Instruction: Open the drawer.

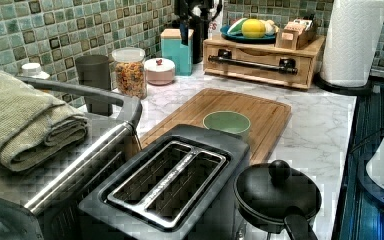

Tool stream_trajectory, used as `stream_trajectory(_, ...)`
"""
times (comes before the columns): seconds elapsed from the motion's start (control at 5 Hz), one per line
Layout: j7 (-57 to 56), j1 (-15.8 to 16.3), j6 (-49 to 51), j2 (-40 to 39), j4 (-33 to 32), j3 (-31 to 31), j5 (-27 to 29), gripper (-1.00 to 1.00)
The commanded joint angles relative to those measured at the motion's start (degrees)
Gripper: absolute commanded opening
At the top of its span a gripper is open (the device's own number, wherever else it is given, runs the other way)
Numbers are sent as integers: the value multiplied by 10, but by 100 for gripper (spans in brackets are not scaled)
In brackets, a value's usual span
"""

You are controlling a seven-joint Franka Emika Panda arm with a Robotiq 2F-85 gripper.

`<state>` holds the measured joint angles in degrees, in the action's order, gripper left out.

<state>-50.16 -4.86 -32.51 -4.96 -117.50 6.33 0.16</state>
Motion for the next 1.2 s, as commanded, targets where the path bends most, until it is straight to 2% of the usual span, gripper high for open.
stream_trajectory(0.2, -45, -37, -83, -26, 17, 53, -96, 100)
stream_trajectory(0.8, -71, -66, -162, -41, -28, 62, -112, 100)
stream_trajectory(1.0, -47, -59, -158, -30, -57, 70, -150, 100)
stream_trajectory(1.2, -24, -59, -128, -34, -46, 80, -189, 100)
